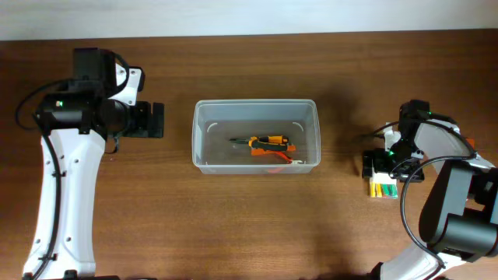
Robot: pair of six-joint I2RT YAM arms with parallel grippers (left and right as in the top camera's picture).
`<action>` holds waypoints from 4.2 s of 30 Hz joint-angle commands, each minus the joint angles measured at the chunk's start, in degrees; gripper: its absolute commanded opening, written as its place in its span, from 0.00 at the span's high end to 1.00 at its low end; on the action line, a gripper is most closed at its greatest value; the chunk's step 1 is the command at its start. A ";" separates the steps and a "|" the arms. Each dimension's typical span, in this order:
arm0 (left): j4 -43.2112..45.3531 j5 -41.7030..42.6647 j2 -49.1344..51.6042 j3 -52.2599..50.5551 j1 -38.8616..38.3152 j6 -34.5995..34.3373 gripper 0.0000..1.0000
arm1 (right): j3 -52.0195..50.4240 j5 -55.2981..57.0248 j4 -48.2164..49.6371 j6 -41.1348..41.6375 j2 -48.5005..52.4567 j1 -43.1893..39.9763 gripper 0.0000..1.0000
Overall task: Pack container
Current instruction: 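Close the right gripper on the blister pack's top, then lift the blister pack and carry it left over the container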
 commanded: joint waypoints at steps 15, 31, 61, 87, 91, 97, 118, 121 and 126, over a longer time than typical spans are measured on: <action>-0.02 -0.20 0.00 1.05 0.17 0.11 0.01 | -0.50 1.33 0.98 -1.07 1.79 0.20 0.01; -0.02 -0.20 0.00 1.05 0.17 0.13 0.01 | -0.50 1.36 1.70 -1.07 2.40 0.20 0.02; -0.02 -0.20 0.00 1.05 0.17 0.11 0.01 | 4.85 1.57 -0.92 -1.05 2.38 0.20 0.27; -0.02 -0.20 0.00 1.05 0.17 0.11 0.01 | 32.92 2.84 -21.31 -1.07 2.38 1.36 0.38; -0.02 -0.20 0.00 1.05 0.17 0.11 0.01 | 40.30 2.82 -25.29 -1.84 2.38 4.35 0.38; -0.02 -0.20 0.00 1.05 0.17 0.11 0.01 | 47.76 2.82 -29.14 -5.14 2.38 12.15 0.38; -0.02 -0.20 0.00 1.05 0.17 0.13 0.01 | 49.29 2.80 -25.77 -14.45 2.67 41.27 0.30; -0.02 -0.20 0.00 1.05 0.17 0.11 0.01 | 48.78 2.75 -23.80 -14.80 3.91 42.01 0.31; -0.02 -0.20 0.00 1.05 0.17 0.11 0.01 | 48.76 2.36 -23.26 -14.75 8.15 41.83 0.31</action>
